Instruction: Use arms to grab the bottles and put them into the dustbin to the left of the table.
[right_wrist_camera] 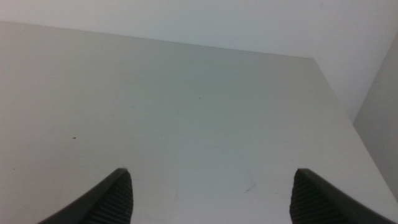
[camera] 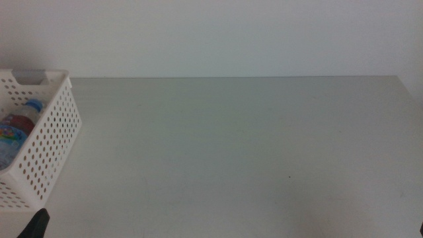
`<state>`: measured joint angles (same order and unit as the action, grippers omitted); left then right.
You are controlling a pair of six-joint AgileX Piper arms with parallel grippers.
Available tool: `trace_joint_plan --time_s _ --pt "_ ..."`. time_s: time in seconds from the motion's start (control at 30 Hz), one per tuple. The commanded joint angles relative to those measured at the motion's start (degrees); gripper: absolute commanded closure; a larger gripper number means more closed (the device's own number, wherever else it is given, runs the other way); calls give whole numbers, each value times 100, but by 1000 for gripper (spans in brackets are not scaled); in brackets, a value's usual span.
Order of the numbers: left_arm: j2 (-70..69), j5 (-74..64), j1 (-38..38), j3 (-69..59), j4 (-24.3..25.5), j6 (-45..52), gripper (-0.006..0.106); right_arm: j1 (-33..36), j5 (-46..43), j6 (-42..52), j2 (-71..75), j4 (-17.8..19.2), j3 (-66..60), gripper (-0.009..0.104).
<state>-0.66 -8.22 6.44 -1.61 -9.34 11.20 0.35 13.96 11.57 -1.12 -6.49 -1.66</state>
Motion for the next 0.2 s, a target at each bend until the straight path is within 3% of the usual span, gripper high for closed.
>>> trace_joint_plan --time_s 0.0,0.17 --pt "-155 485 11 -20 -89 -81 7 -33 -448 62 -67 43 59 31" --pt "-155 485 -172 -20 -89 -81 7 -33 -448 62 -67 43 59 31"
